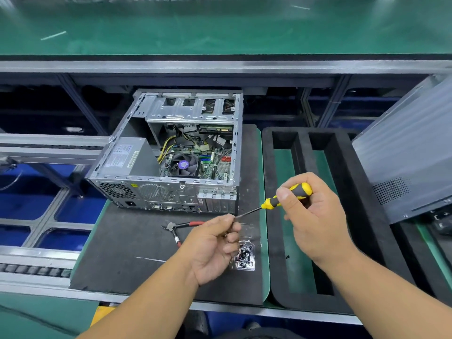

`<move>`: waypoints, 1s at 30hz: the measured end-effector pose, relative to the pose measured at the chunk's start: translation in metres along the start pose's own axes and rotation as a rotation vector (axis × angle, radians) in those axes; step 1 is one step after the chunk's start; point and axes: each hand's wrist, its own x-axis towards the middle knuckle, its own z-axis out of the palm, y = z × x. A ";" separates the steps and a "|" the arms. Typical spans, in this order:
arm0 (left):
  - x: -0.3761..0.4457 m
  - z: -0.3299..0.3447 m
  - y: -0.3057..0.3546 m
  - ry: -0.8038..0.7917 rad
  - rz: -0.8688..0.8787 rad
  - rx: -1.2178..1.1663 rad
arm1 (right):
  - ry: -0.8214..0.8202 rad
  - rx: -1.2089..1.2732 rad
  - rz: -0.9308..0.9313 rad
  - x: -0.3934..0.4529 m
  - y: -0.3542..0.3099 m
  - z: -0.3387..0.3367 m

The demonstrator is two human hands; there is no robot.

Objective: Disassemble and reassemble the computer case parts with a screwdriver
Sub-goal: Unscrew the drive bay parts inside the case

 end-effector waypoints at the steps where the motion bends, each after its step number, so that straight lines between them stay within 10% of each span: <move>1: -0.002 0.002 0.004 -0.012 -0.006 -0.035 | 0.001 -0.005 -0.011 0.002 -0.004 0.002; 22: -0.003 0.048 0.170 -0.229 0.138 -0.103 | 0.130 -0.294 -0.210 0.109 -0.124 0.067; 30: 0.064 0.010 0.213 0.174 0.143 0.108 | 0.060 -0.610 -0.197 0.214 -0.128 0.102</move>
